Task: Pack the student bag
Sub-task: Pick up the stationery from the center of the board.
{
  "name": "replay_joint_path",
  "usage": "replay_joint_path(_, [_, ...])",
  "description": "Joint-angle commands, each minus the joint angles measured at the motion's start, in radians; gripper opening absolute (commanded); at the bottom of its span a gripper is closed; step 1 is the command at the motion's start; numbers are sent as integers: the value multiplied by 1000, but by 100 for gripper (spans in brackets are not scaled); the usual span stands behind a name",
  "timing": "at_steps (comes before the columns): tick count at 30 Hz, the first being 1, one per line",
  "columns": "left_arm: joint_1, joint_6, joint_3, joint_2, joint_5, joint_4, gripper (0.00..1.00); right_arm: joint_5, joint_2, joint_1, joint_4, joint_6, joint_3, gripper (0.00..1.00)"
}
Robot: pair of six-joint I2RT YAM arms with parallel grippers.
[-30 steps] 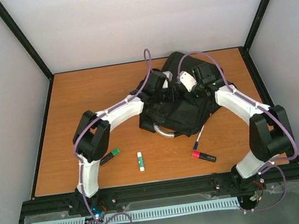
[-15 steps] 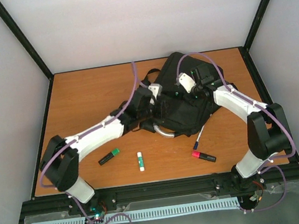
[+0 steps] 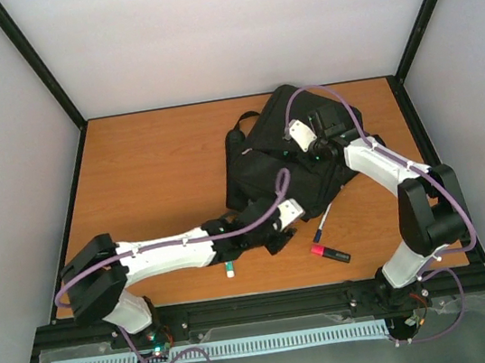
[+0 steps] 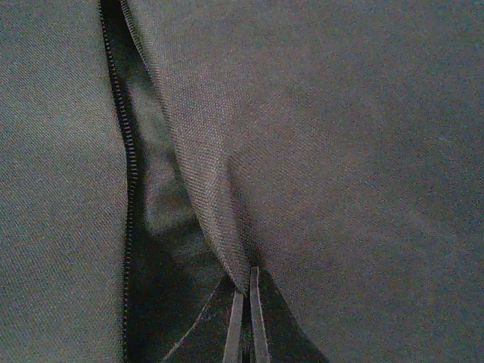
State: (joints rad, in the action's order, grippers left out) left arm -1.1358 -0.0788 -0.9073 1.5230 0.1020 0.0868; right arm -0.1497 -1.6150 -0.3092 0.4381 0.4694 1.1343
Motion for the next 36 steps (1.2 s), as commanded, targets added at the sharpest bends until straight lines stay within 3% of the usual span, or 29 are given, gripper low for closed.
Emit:
replay_joint_path(1, [-83,157,-115,82,23,64,51,-16,4,-3,2,-16,16,3])
replay_joint_path(4, [-107,200,-187,155,-55,96,51,-24,8,7,6,-14,16,3])
replay_joint_path(15, [-139,307,-435,445,-124,188,52,-41,27,10,12,-10,11,3])
replay_joint_path(25, [-139,318,-516,552,-198,197,56,-51,21,12,14,-12,12,3])
replay_joint_path(36, [-140,325,-617,642,-267,299,49,-52,21,15,16,-16,10,3])
